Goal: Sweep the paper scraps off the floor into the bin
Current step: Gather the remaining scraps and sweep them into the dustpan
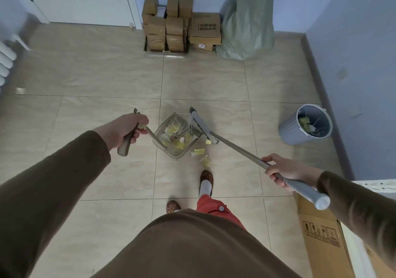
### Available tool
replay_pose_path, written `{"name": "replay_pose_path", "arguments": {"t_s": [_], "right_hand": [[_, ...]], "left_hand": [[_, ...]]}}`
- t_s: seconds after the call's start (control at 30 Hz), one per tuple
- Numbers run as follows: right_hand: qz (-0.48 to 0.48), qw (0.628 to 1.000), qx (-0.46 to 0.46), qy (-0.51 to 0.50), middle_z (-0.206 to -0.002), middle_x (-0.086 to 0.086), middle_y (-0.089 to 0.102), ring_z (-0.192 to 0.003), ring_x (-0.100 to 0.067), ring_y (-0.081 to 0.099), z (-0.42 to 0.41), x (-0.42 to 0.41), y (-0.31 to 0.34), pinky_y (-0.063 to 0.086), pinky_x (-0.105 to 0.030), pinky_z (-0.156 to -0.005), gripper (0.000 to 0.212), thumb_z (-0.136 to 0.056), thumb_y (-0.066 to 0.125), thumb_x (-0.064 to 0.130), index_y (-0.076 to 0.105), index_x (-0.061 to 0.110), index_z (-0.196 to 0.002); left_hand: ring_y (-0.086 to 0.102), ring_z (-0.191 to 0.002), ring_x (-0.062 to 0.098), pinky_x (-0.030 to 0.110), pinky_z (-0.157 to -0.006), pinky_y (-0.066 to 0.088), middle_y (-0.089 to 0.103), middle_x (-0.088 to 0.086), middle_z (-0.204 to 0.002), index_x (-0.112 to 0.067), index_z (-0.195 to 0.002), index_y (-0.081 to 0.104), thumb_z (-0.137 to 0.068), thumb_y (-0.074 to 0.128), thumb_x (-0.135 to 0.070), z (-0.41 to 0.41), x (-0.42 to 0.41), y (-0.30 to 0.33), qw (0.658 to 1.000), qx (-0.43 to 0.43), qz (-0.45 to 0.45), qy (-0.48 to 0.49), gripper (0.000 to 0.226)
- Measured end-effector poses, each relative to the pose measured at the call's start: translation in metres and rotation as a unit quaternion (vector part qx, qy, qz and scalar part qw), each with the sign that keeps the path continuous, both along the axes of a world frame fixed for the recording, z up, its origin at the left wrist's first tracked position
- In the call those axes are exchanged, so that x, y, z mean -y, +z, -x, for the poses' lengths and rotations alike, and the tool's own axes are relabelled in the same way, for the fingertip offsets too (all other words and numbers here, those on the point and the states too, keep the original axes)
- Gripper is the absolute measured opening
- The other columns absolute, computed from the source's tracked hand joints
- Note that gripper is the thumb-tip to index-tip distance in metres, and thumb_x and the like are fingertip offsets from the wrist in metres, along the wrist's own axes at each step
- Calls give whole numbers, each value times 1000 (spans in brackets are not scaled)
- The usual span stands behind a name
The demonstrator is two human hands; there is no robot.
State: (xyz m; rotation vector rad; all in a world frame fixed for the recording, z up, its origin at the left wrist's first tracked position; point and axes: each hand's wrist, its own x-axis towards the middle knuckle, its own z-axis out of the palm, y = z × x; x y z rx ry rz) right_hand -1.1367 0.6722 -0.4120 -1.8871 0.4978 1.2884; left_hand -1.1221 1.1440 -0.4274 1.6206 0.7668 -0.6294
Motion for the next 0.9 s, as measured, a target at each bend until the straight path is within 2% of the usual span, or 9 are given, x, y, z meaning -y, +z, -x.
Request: {"name": "replay_pose_path", "arguments": {"t_s": [0.1, 0.2, 0.3, 0.43, 0.6, 0.9], "right_hand": [[-14, 999, -24, -41, -65, -11, 50, -45, -17, 42, -1, 9, -2, 35, -23, -38, 48, -92, 53, -3, 42, 20, -133], [-1, 999, -28, -32, -65, -10, 50, -43, -16, 42, 7, 17, -5, 35, -22, -38, 45, -92, 53, -2, 43, 21, -130], [-10, 996, -49, -77, -63, -11, 51, -44, -17, 42, 11, 25, -11, 36, -22, -37, 46, -92, 55, -3, 44, 17, -132], [1, 994, -67, -82, -62, -11, 51, -45, -17, 43, 13, 27, -16, 37, -22, -39, 45, -92, 56, -3, 45, 16, -131], [4, 990, -100, -100, -63, -12, 51, -46, -18, 43, 18, 26, -20, 37, -22, -38, 42, -93, 53, -5, 46, 14, -130], [4, 988, -129, -86, -66, -12, 52, -47, -18, 44, -2, 18, -21, 42, -22, -40, 36, -94, 54, 0, 48, 13, -127]], "left_hand": [[37, -45, 12, 18, -37, 32, 62, 12, -80, -10, -103, 56, -90, 57, -20, 4, -5, -4, 1000, -3, -7, 3, 17], [36, -46, 13, 17, -36, 32, 63, 13, -79, -10, -104, 56, -90, 57, -20, 9, -15, -10, 999, -17, -12, 29, 18], [36, -45, 13, 17, -35, 33, 63, 14, -78, -10, -100, 55, -88, 58, -20, 11, -26, -11, 998, -31, -13, 44, 16], [36, -41, 11, 18, -34, 34, 63, 15, -77, -9, -94, 51, -86, 62, -20, 12, -39, -12, 998, -50, -14, 42, 17], [36, -38, 10, 18, -33, 35, 65, 19, -77, -6, -100, 50, -88, 61, -18, 15, -48, -15, 997, -64, -22, 44, 21], [39, -38, 13, 19, -35, 37, 70, 28, -93, -10, -106, 53, -85, 62, -17, -10, -63, -10, 995, -85, -18, 44, 24]]}}
